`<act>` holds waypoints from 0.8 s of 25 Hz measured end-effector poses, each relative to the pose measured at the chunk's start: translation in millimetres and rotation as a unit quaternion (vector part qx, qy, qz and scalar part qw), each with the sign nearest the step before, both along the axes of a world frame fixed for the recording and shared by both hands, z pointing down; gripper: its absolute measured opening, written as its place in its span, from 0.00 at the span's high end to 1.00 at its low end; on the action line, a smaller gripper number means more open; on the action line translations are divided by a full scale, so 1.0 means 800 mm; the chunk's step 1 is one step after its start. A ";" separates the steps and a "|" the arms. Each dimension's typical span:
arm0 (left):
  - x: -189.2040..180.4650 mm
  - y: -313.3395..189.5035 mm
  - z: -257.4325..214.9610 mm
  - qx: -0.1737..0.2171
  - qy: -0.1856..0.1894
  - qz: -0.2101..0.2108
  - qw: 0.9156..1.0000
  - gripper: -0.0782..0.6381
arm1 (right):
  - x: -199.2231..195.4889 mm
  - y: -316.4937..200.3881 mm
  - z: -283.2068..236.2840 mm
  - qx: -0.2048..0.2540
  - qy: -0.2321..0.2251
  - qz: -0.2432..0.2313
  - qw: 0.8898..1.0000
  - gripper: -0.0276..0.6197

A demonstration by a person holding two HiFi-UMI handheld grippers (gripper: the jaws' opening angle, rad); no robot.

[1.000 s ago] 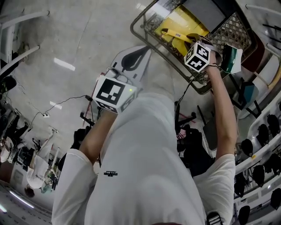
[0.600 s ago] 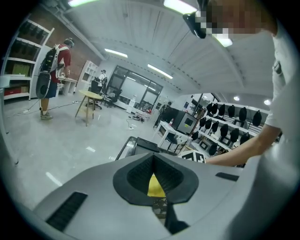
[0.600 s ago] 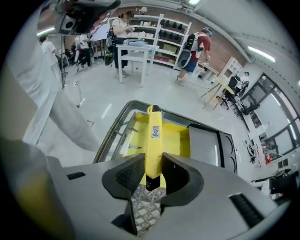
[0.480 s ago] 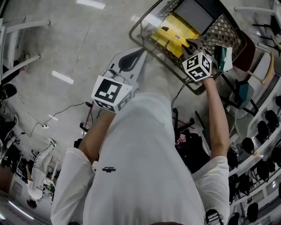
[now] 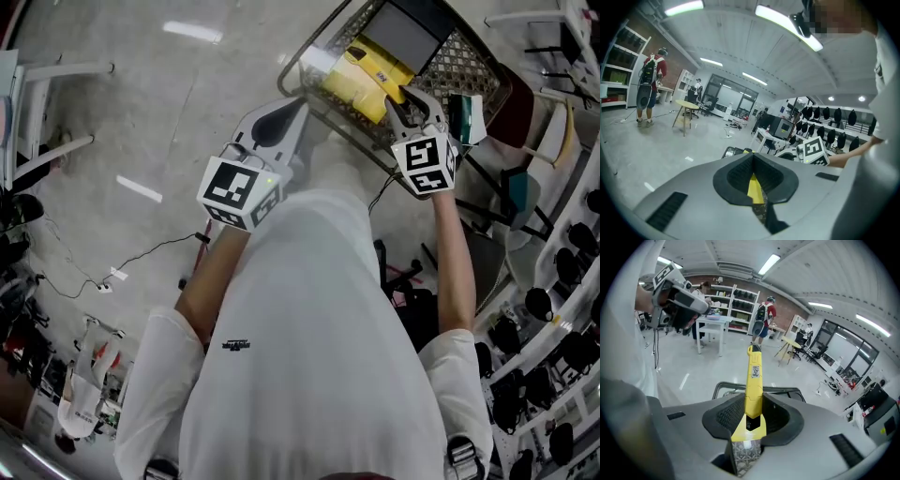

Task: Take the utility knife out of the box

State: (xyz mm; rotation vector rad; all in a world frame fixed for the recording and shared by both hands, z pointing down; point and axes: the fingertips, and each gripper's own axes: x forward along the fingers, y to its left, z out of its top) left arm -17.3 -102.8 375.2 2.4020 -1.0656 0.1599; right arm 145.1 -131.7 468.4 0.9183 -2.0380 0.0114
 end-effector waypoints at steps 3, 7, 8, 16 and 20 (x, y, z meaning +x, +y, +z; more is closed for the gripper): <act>-0.001 0.001 -0.013 0.011 0.001 -0.002 1.000 0.89 | -0.003 0.006 -0.035 0.027 -0.024 0.018 0.999 0.79; -0.004 0.003 -0.030 0.024 0.006 -0.007 1.000 0.89 | -0.007 0.012 -0.079 0.059 -0.059 0.047 0.995 0.79; -0.005 0.004 -0.034 0.027 0.007 -0.008 1.000 0.89 | -0.009 0.014 -0.089 0.066 -0.070 0.055 0.994 0.79; -0.020 0.004 -0.066 0.058 0.009 -0.024 0.998 0.89 | -0.011 0.037 -0.158 0.122 -0.169 0.151 0.966 0.79; -0.024 0.006 -0.080 0.072 0.009 -0.025 0.997 0.89 | -0.009 0.045 -0.189 0.155 -0.201 0.177 0.951 0.79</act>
